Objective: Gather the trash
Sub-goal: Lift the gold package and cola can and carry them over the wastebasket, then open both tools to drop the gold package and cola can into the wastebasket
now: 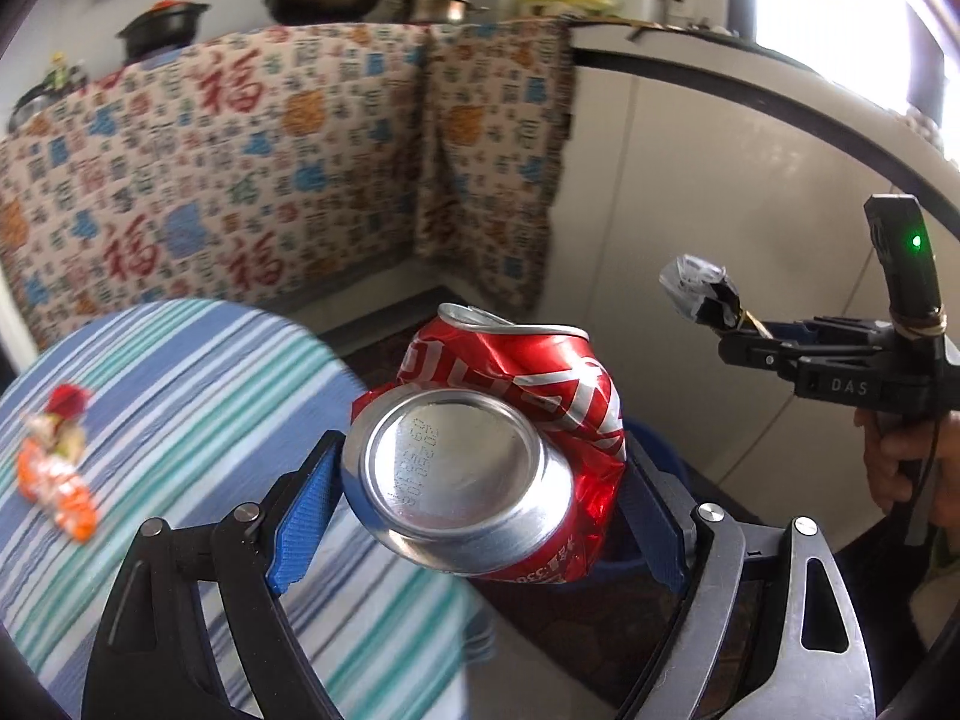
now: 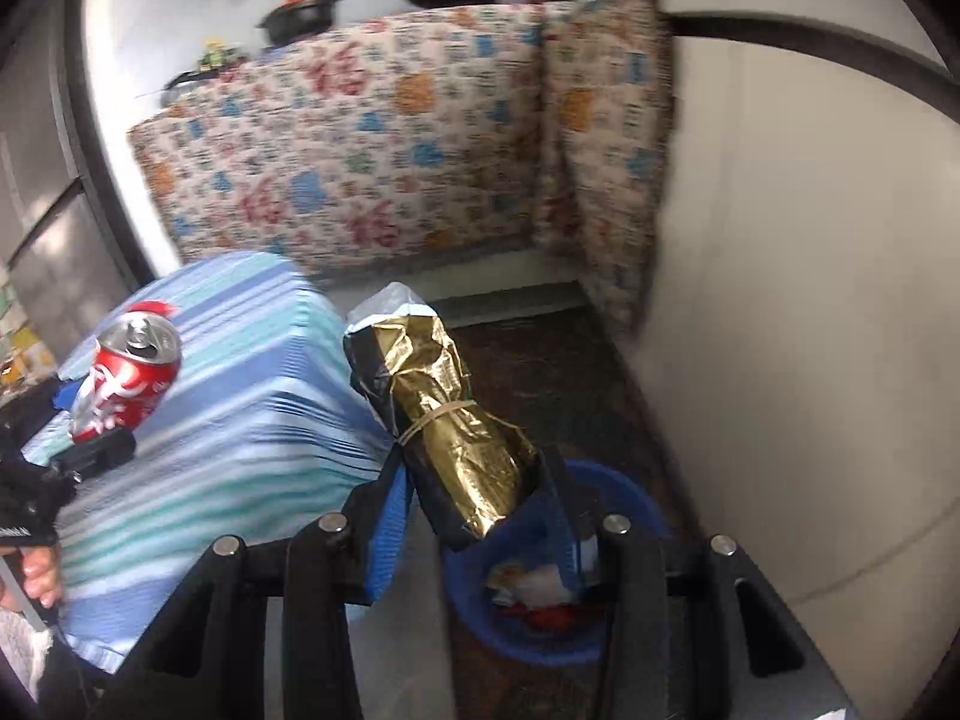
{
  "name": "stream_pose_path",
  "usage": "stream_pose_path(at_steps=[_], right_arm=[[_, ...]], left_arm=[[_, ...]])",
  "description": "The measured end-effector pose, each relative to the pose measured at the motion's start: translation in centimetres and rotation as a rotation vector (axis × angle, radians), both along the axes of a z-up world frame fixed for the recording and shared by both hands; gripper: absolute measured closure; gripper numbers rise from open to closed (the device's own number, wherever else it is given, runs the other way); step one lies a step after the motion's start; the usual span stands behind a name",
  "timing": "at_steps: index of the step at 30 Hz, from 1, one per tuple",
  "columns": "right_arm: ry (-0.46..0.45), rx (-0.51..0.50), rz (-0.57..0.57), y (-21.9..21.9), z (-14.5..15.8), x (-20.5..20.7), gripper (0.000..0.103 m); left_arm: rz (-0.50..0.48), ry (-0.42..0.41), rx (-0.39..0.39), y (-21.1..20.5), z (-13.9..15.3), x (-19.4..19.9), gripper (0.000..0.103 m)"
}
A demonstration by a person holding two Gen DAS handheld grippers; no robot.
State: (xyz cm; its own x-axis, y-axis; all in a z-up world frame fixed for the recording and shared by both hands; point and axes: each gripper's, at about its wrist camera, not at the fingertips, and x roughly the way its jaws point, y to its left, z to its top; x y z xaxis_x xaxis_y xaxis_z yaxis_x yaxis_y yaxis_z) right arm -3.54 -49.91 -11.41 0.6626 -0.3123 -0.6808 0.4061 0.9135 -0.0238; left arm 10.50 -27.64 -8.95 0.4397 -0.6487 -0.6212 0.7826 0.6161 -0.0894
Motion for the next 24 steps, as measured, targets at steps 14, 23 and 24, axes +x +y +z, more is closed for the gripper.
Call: stream_pose_path(at_steps=[14, 23, 24], right_arm=[[0.097, 0.058, -0.131, -8.3, -3.8, -4.1, 0.06], [0.092, 0.092, -0.15, -10.0, -4.5, -4.3, 0.06], [0.092, 0.097, -0.154, -10.2, -4.5, -4.1, 0.06]], left_arm=[[-0.122, 0.081, 0.021, -12.3, -3.0, -0.9, 0.016], [-0.141, 0.114, 0.064, -14.7, -5.4, -0.8, 0.016], [-0.143, 0.122, 0.067, -15.0, -5.7, -0.7, 0.016]])
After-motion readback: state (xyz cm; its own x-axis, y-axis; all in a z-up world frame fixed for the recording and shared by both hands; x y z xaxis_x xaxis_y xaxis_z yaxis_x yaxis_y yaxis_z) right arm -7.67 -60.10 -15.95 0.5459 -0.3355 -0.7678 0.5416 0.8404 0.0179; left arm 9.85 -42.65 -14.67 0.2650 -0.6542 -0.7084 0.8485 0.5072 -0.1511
